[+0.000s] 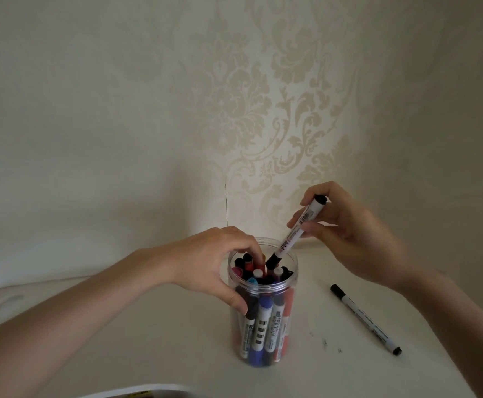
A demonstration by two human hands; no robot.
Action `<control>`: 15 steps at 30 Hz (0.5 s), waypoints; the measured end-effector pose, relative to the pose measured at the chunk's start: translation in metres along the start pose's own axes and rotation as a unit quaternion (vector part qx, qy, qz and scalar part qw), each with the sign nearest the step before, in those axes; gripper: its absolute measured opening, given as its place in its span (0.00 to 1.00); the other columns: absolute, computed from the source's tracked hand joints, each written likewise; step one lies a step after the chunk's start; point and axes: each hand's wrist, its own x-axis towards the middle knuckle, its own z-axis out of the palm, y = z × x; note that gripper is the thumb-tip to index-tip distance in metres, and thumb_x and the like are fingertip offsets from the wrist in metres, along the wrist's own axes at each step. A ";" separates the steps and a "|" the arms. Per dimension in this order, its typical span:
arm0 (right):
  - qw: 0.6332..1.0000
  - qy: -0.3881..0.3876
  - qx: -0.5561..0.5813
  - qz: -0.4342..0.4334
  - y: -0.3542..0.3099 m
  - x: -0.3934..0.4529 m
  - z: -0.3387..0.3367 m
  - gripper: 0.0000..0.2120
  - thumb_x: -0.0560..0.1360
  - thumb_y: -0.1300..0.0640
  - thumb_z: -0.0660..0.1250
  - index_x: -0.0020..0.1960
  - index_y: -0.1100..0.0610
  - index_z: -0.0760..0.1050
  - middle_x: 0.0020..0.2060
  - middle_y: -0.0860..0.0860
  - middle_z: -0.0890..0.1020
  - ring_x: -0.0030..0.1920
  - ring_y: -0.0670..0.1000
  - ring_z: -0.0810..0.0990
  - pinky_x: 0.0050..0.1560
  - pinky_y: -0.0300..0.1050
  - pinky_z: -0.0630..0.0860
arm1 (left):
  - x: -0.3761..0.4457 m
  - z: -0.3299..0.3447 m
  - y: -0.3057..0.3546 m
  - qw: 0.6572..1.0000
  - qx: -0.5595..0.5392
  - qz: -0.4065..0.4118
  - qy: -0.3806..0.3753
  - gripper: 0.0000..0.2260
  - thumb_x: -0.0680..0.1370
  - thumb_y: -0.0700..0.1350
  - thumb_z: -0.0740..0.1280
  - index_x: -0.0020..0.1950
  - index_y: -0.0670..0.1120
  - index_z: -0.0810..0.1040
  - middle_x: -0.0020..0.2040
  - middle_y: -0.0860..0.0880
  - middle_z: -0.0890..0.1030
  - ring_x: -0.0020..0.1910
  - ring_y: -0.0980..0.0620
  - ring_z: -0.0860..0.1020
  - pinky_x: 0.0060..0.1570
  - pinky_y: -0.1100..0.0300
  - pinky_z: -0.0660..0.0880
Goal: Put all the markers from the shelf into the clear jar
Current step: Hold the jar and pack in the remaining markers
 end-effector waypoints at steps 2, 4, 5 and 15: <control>0.999 0.013 0.034 0.036 0.005 0.001 0.001 0.12 0.78 0.62 0.64 0.53 0.47 0.67 0.45 0.48 0.85 0.51 0.50 0.84 0.51 0.46 0.82 | 0.001 0.000 -0.001 1.000 -0.011 0.000 0.004 0.27 0.61 0.58 0.83 0.56 0.58 0.79 0.52 0.67 0.77 0.60 0.66 0.72 0.59 0.72 0.68; 0.998 0.005 0.025 0.057 0.006 0.005 0.004 0.12 0.78 0.61 0.64 0.53 0.46 0.67 0.45 0.48 0.85 0.50 0.49 0.84 0.51 0.48 0.82 | 0.002 0.000 -0.001 1.000 -0.019 -0.002 0.006 0.27 0.60 0.58 0.83 0.56 0.58 0.80 0.52 0.68 0.77 0.60 0.66 0.73 0.59 0.72 0.67; 0.998 -0.010 -0.006 0.055 0.004 0.008 0.007 0.11 0.78 0.59 0.64 0.53 0.45 0.66 0.45 0.48 0.84 0.50 0.46 0.84 0.50 0.46 0.82 | 0.002 -0.001 -0.001 1.000 -0.020 -0.002 0.006 0.27 0.59 0.59 0.83 0.55 0.59 0.80 0.52 0.68 0.77 0.59 0.65 0.73 0.59 0.71 0.68; 0.958 -0.036 -0.285 0.025 -0.012 0.026 0.038 0.13 0.80 0.48 0.58 0.61 0.46 0.76 0.50 0.45 0.76 0.48 0.44 0.74 0.48 0.34 0.69 | -0.001 0.002 -0.003 0.999 -0.043 0.003 0.024 0.26 0.60 0.58 0.83 0.56 0.58 0.82 0.57 0.61 0.81 0.63 0.63 0.74 0.64 0.68 0.69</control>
